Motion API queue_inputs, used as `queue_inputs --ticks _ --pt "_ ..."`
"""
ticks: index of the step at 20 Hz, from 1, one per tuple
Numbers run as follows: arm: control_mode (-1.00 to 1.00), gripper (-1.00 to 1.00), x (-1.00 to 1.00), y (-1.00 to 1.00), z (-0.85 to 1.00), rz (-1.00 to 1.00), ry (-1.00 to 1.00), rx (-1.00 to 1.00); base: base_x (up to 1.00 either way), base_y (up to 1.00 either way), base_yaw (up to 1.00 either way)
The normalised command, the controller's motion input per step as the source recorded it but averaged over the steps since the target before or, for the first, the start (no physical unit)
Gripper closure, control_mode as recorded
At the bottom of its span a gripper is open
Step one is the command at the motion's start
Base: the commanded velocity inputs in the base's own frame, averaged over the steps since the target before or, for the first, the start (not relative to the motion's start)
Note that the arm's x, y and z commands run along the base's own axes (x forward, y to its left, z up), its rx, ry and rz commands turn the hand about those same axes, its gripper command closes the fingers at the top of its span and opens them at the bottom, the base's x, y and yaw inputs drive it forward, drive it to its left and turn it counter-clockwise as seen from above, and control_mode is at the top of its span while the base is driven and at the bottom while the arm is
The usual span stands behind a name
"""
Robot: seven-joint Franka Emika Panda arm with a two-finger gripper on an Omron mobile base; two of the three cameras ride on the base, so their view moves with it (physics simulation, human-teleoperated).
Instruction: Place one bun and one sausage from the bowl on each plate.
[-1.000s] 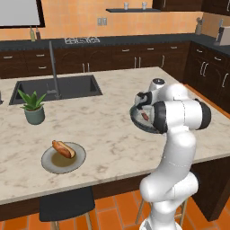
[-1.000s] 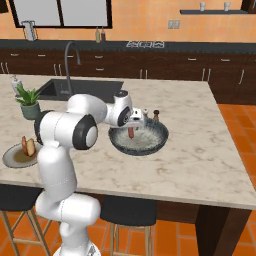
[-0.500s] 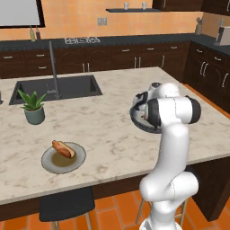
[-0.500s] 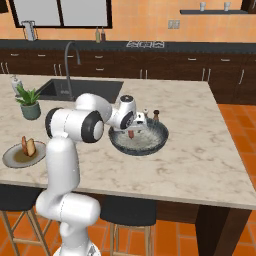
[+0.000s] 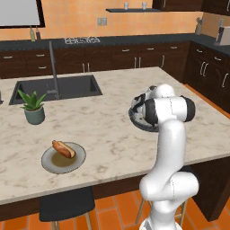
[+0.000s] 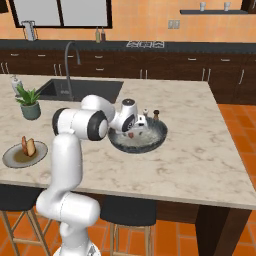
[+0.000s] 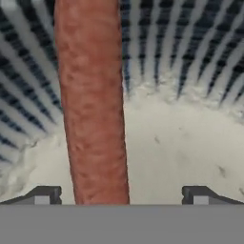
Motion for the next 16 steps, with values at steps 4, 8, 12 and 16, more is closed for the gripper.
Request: queue_inputs --ticks 4,8,12,16 --pt "-1.0 1.0 0.1 0.0 -0.47 0.01 0.0 -0.02 0.0 0.0 0.0" --pt "-1.0 1.0 0.0 -0.23 -0.44 0.01 0.0 0.0 0.0 0.0 0.0" --pt "-1.0 1.0 0.0 -0.01 -0.13 0.01 -0.02 0.0 0.0 0.0 0.0" --pt "-1.0 1.0 -0.44 -0.04 0.31 0.0 -0.05 0.04 0.0 0.0 0.0"
